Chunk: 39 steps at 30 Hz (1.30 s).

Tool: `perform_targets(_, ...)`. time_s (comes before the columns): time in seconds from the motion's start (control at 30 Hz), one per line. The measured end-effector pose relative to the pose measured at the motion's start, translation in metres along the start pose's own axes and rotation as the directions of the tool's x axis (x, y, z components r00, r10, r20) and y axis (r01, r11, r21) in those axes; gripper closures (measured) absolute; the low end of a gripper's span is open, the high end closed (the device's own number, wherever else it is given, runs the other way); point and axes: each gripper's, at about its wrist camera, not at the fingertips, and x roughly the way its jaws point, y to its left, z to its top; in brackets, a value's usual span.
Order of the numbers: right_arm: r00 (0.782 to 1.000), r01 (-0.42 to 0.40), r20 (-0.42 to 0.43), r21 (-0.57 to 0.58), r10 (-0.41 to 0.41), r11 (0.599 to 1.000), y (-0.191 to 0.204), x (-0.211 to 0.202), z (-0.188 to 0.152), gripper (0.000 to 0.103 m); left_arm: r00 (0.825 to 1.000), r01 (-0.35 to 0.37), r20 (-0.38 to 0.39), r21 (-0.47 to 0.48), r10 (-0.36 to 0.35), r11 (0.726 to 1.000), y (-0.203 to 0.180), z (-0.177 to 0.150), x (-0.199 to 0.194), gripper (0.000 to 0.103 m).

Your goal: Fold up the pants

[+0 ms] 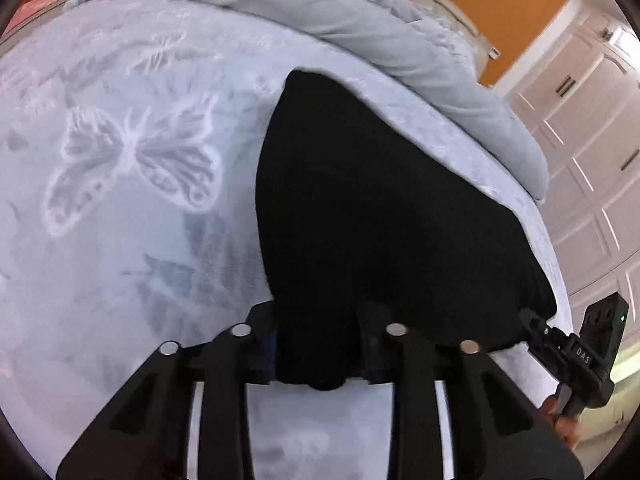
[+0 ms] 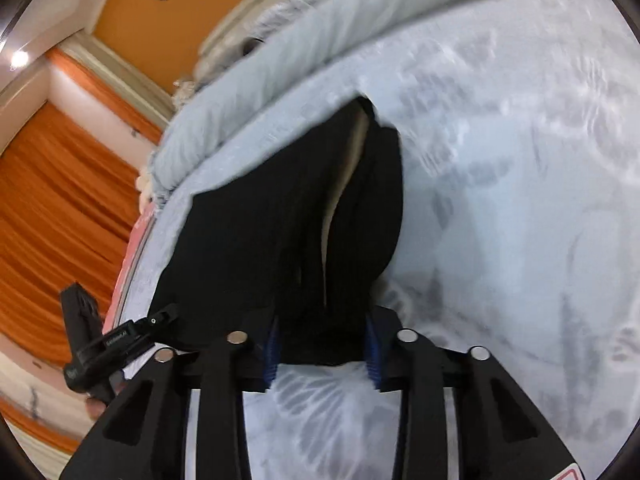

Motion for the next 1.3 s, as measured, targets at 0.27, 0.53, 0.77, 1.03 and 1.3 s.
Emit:
perform_targets(0.27, 0.998, -0.022, -0.053, 0.093, 0.027, 0.995, -0.039, -0.007, -0.023, 0.058, 0.984, -0.18, 0.028, 0.21, 0.178, 0.961, -0.027, -0.049, -0.008, 0.046)
perform_targets(0.53, 0.968, 0.207, 0.188, -0.229, -0.165, 0.951, 0.064, -0.07, -0.014, 0.093, 0.922, -0.373, 0.228, 0.315, 0.312, 0.873, -0.085, -0.041, -0.045, 0.028)
perform_targets(0.77, 0.951, 0.305, 0.122, -0.207, -0.285, 0.93, 0.031, -0.014, -0.02, 0.103, 0.906, -0.416, 0.21, 0.283, 0.368, 0.864, -0.081, -0.024, 0.004, 0.032)
perform_targets(1.03, 0.942, 0.33, 0.14, -0.229, -0.304, 0.916, 0.035, -0.001, -0.018, 0.103, 0.904, -0.418, 0.223, 0.278, 0.365, 0.865, -0.079, -0.023, 0.008, 0.032)
perform_targets(1.3, 0.943, 0.327, 0.138, -0.203, -0.304, 0.923, 0.042, -0.011, -0.021, 0.102, 0.901, -0.428, 0.206, 0.271, 0.383, 0.862, -0.079, -0.026, 0.001, 0.033)
